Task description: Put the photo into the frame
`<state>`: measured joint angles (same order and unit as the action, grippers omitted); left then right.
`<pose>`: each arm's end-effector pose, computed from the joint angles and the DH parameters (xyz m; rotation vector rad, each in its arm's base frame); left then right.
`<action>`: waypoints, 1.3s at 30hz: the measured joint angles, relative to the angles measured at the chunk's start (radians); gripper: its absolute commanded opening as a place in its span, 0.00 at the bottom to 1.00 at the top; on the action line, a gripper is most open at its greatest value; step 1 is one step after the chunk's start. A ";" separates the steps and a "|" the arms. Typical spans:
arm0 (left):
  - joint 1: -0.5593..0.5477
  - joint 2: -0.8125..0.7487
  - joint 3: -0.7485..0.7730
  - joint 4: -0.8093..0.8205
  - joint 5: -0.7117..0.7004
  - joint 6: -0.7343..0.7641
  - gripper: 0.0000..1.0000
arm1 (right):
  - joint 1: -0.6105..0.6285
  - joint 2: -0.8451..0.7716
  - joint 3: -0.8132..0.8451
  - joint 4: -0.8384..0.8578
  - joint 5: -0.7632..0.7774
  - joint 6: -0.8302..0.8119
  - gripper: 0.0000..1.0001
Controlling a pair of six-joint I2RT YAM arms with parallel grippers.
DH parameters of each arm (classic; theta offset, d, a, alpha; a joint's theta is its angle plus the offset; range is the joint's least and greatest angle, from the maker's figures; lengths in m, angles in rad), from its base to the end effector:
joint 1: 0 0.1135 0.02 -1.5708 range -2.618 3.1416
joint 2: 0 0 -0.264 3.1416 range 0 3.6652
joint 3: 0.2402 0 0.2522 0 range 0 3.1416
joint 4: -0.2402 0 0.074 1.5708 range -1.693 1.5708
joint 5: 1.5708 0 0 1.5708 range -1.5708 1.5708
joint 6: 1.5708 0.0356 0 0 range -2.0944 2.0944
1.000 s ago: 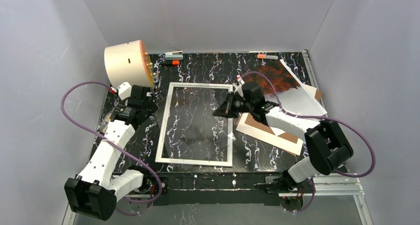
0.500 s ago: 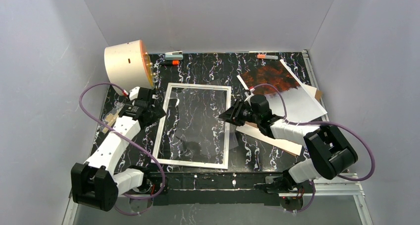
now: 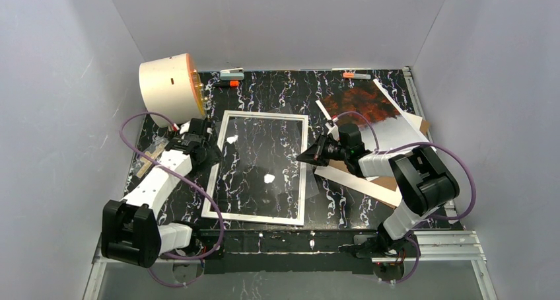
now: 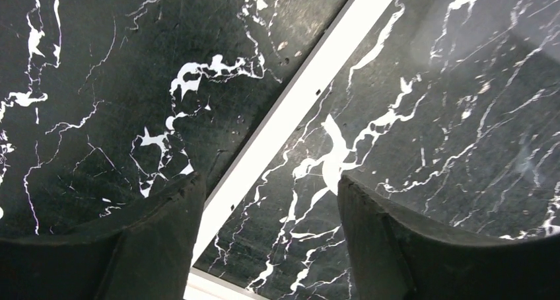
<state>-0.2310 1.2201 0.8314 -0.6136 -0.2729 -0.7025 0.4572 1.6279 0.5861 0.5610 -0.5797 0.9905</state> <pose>0.2329 -0.0449 0.2329 -0.6857 2.4225 -0.0223 0.2628 0.1510 0.1479 0.2029 2.3060 1.4237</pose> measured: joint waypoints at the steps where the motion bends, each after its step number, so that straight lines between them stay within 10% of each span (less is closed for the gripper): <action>1: 0.001 0.005 -0.006 0.000 0.003 0.001 0.65 | -0.002 0.000 -0.001 0.013 -0.003 -0.001 0.01; 29: 0.007 0.163 -0.122 0.097 0.038 0.003 0.33 | -0.010 -0.183 -0.238 0.358 0.085 0.140 0.01; 39: 0.010 0.117 -0.150 0.153 0.193 -0.012 0.42 | -0.010 -0.217 -0.237 0.360 0.094 0.163 0.01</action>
<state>-0.2214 1.3376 0.6815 -0.4603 -0.0799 -0.7143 0.4469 1.4109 0.3492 0.9207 -0.4858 1.1530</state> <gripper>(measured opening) 0.344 0.032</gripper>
